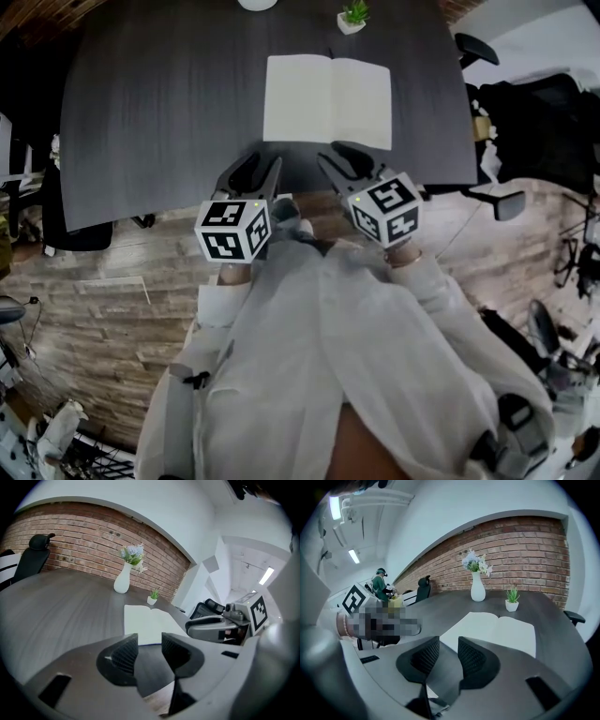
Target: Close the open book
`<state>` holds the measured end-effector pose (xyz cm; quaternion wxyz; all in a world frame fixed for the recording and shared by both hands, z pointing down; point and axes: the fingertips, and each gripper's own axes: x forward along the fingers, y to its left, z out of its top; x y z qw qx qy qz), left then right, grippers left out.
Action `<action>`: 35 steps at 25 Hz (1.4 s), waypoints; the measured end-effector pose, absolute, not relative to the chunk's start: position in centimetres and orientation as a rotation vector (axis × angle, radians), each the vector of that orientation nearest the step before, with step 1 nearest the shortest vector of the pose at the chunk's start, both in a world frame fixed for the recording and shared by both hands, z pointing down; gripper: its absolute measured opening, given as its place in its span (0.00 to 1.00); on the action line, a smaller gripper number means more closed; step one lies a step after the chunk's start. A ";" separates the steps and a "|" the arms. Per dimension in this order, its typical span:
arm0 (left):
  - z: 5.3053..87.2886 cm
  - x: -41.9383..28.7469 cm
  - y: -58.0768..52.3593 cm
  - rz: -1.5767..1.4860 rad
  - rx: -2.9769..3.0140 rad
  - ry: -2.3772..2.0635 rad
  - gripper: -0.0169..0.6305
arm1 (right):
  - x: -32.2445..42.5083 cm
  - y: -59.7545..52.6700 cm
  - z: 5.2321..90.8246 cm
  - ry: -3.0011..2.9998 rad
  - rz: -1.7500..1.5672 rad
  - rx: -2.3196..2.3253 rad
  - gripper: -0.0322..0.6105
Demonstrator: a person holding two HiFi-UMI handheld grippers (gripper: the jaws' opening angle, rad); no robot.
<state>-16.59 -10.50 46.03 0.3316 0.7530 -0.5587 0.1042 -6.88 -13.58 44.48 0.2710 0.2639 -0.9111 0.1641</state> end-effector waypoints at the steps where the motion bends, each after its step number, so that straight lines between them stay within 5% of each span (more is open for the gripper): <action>1: 46.2 -16.8 -10.8 0.273 1.966 -1.455 0.24 | -7.0 -13.9 44.8 -2.440 0.429 0.705 0.21; 35: 50.7 -18.4 -14.5 0.334 1.985 -1.249 0.24 | -9.5 -16.7 52.5 -2.092 0.022 0.593 0.32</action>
